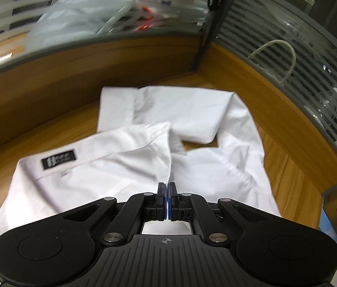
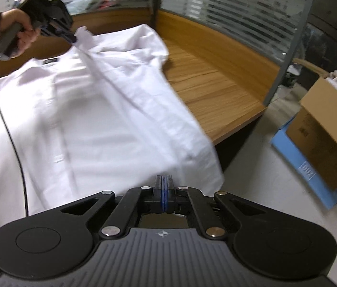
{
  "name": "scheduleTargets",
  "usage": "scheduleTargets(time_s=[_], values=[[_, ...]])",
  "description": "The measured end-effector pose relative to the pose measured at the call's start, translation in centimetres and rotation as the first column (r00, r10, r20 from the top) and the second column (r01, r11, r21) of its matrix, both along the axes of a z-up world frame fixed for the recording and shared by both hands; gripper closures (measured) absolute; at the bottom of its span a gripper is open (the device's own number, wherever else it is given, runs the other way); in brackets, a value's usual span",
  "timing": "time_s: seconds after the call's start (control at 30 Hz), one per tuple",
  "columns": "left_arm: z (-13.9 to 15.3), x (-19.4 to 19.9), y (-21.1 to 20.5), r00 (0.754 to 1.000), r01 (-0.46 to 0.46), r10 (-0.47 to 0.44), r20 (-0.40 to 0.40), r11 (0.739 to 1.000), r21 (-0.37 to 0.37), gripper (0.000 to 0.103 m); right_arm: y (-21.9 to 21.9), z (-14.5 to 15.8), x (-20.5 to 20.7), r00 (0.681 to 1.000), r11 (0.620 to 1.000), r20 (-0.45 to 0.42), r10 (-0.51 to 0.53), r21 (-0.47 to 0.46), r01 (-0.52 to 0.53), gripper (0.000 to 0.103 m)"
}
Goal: Fold clothes
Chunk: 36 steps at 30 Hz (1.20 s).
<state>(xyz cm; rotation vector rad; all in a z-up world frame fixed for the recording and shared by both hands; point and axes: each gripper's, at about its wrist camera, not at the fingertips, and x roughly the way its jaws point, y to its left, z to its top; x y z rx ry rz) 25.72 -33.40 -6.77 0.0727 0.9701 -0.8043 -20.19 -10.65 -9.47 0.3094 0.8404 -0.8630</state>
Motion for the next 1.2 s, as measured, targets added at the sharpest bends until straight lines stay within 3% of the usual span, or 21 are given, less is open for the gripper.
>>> scheduleTargets(time_s=[0.2,0.4,0.57,0.73,0.87,1.2], values=[[-0.7,0.9,1.0,0.998,-0.04,0.039,-0.057,0.999,-0.026,0.1,-0.8,-1.7,1.0,0.998,1.0,-0.054,0.012,-0.02,-0.013,0.102],[-0.4,0.6,0.6,0.998,-0.049,0.048,-0.037,0.999,-0.01,0.1,-4.1,-4.0,1.3,0.994,0.997,-0.112,0.003,-0.072,-0.012,0.078],[-0.4,0.5,0.1,0.998,-0.052,0.053,-0.022,0.998,0.02,0.099,-8.3,-7.4,1.2,0.984,0.995,-0.178,0.003,-0.093,-0.02,0.077],[-0.3,0.3,-0.3,0.999,-0.05,0.05,0.0,0.998,0.043,0.099,-11.0,-8.7,1.5,0.987,0.995,-0.159,0.029,-0.093,-0.045,0.077],[-0.3,0.2,-0.4,0.998,-0.056,0.056,0.001,0.997,0.05,0.099,-11.5,-9.5,2.4,0.978,0.99,-0.185,0.097,-0.082,-0.114,0.077],[-0.5,0.3,-0.5,0.998,-0.061,0.062,-0.003,0.996,0.059,0.099,-11.8,-11.9,3.2,0.961,0.979,-0.262,0.093,-0.151,-0.136,0.078]])
